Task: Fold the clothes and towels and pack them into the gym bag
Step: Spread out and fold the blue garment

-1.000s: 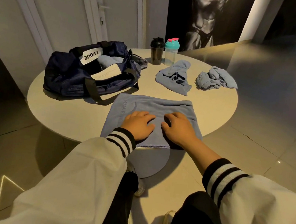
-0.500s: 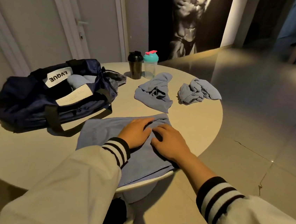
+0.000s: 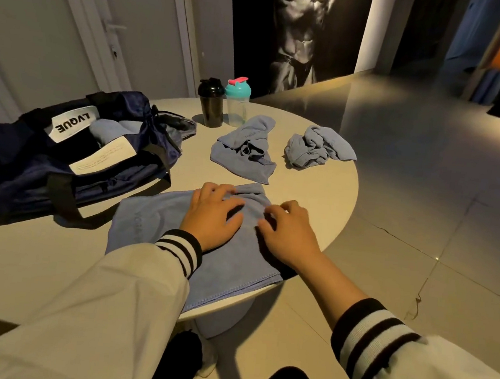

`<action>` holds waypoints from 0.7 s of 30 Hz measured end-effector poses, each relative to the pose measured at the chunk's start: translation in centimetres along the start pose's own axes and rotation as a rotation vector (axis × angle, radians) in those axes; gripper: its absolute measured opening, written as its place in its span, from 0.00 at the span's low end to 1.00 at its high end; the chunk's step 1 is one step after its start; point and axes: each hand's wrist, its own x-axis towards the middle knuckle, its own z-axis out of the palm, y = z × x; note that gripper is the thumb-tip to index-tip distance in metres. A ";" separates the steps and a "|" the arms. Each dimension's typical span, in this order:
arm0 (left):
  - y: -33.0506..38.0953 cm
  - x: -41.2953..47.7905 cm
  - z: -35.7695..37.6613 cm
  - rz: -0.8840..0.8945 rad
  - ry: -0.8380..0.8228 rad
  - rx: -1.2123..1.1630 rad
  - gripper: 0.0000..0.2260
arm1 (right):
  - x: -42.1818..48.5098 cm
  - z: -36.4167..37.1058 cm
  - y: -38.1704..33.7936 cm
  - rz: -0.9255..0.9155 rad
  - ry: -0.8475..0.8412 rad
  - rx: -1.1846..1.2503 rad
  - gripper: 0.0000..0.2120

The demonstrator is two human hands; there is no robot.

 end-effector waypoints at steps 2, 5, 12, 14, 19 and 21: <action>1.4 -0.6 -0.5 0.043 -0.080 -0.042 0.17 | -0.7 -0.3 0.8 0.012 0.073 -0.025 0.16; 3.3 -2.1 -0.4 0.007 -0.262 -0.034 0.25 | -2.2 -0.2 1.9 0.022 0.113 0.015 0.15; 8.5 -7.1 -0.7 0.091 -0.151 -0.347 0.13 | -7.0 0.7 2.6 0.016 0.196 0.303 0.15; 8.9 -7.6 -0.8 0.095 -0.159 -0.312 0.12 | -7.8 0.6 2.4 0.033 0.189 0.321 0.14; 9.3 -8.2 -0.8 0.056 -0.091 -0.372 0.08 | -8.7 -1.0 2.1 0.051 0.176 0.317 0.14; 9.4 -8.5 -1.0 0.014 -0.043 -0.442 0.07 | -9.1 -1.4 2.5 0.078 0.178 0.311 0.17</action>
